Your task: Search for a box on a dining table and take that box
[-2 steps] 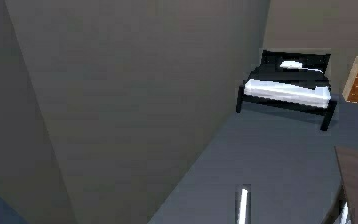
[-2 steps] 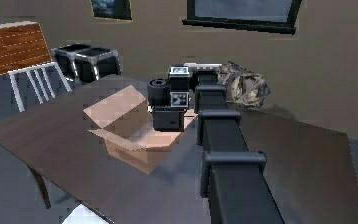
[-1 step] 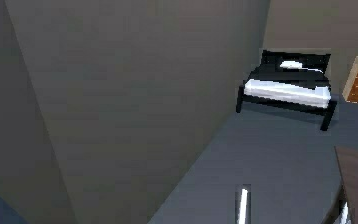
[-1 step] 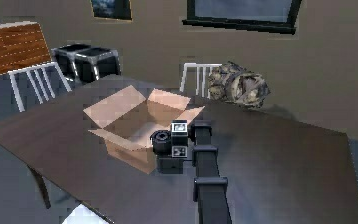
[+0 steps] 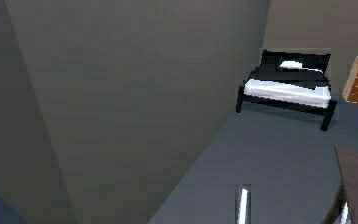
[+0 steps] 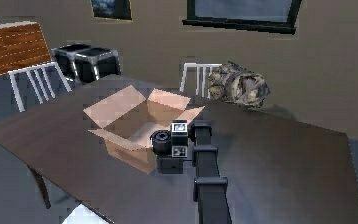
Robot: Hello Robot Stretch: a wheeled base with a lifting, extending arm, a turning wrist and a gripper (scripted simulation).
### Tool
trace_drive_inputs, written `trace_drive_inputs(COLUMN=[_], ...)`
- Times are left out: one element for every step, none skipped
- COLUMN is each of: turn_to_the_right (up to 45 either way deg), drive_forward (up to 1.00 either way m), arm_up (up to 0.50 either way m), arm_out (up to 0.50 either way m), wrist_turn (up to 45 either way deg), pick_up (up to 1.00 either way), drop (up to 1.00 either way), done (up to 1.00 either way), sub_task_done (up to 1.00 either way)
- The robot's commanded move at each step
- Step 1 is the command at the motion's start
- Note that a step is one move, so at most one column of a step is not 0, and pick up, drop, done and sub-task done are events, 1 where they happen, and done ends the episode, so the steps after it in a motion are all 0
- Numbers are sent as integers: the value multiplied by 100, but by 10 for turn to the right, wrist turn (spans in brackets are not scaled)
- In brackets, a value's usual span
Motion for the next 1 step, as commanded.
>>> trace_drive_inputs(turn_to_the_right=[0], drive_forward=[0], arm_up=[10], arm_out=[0], wrist_turn=[0], pick_up=[0], drop=[0], done=[0], sub_task_done=[0])
